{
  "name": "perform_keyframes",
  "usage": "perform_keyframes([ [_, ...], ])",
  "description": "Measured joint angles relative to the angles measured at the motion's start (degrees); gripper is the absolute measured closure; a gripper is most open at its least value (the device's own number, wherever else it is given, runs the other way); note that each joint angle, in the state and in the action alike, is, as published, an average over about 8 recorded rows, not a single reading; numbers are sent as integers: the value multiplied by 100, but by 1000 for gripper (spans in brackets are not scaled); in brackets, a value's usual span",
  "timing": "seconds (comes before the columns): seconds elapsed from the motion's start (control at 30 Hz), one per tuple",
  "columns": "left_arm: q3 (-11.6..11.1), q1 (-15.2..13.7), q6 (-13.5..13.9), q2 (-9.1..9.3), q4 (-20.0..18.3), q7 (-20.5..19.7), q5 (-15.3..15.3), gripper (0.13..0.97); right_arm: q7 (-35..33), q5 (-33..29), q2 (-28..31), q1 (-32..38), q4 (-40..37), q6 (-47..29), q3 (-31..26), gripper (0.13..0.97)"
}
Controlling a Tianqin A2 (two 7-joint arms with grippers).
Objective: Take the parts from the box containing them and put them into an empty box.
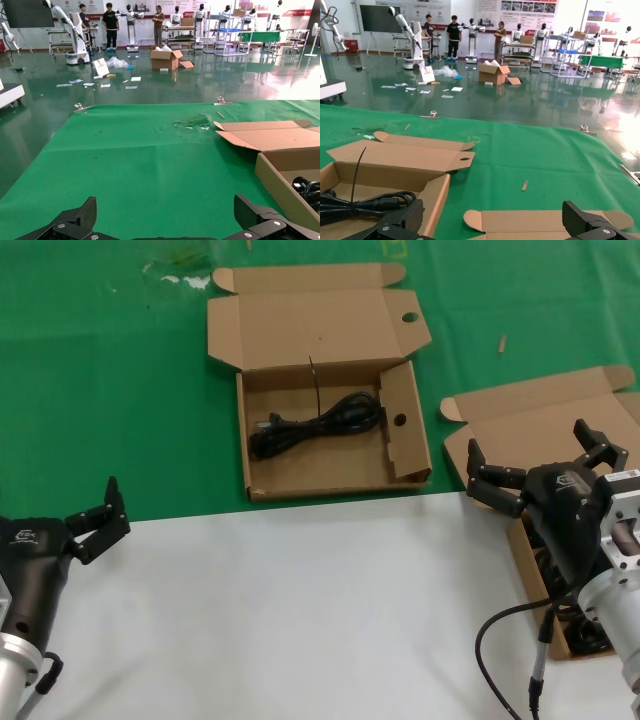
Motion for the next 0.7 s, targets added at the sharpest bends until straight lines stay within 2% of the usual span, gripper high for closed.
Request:
perform_keyframes([
  [0.7,0,0,0,0,0,0,0,132,0,0,0,0,0,0,0,129],
])
